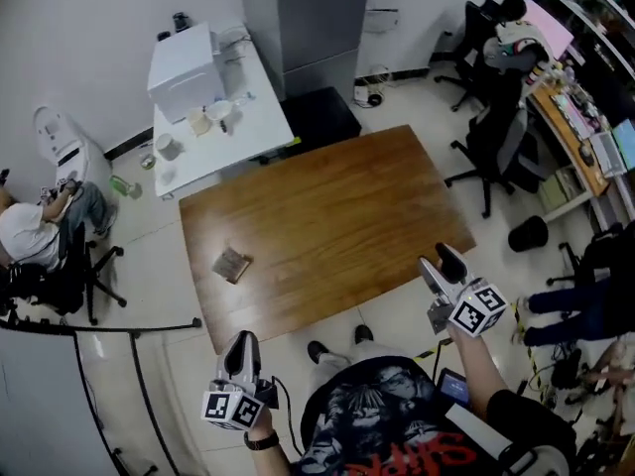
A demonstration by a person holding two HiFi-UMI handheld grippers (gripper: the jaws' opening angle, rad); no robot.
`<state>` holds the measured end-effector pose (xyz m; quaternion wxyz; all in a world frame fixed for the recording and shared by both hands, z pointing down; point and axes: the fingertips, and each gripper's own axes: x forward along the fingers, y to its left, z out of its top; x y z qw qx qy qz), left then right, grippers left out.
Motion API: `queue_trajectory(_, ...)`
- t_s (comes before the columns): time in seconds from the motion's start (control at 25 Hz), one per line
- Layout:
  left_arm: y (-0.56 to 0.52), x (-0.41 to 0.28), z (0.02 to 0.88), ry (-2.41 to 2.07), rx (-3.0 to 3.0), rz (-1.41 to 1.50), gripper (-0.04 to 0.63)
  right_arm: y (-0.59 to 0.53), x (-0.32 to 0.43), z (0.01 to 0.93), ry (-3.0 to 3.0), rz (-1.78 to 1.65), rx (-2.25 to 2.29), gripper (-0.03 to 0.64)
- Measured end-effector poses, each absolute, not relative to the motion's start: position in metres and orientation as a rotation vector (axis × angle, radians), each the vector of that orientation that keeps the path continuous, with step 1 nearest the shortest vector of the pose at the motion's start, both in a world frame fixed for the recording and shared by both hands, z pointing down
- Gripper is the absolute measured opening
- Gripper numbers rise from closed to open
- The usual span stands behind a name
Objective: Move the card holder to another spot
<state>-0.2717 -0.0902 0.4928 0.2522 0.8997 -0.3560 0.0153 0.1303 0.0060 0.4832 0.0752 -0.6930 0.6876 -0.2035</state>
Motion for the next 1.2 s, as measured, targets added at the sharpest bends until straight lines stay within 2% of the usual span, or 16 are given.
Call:
queue_trajectory(0.12, -0.086, -0.23, 0.491, -0.885, 2.476, 0.01, 0.028, 0.029, 0.161, 0.469, 2.038, -0.548, -2.125, 0.227)
queue_trajectory(0.16, -0.082, -0.216, 0.49, -0.852, 2.483, -0.007, 0.028, 0.033, 0.165, 0.466, 2.06, -0.526, -2.136, 0.185)
queue_trajectory(0.2, -0.076, -0.203, 0.488, -0.819, 2.489, -0.021, 0.028, 0.037, 0.167, 0.463, 2.077, -0.506, -2.14, 0.079)
queue_trajectory(0.24, -0.069, -0.192, 0.487, -0.791, 2.497, -0.028, 0.028, 0.041, 0.168, 0.461, 2.081, -0.495, -2.134, 0.011)
queue_trajectory(0.28, -0.063, -0.185, 0.485, -0.771, 2.502, -0.027, 0.028, 0.046, 0.169, 0.46, 2.074, -0.497, -2.119, 0.0)
queue_trajectory(0.68, -0.026, -0.175, 0.493, -0.699, 2.459, 0.021, 0.028, 0.071, 0.158, 0.462, 2.094, -0.571, -2.089, 0.0)
queue_trajectory(1.2, -0.024, -0.186, 0.502, -0.737, 2.436, 0.03, 0.028, 0.047, 0.111, 0.48, 2.256, -0.608, -1.924, 0.0)
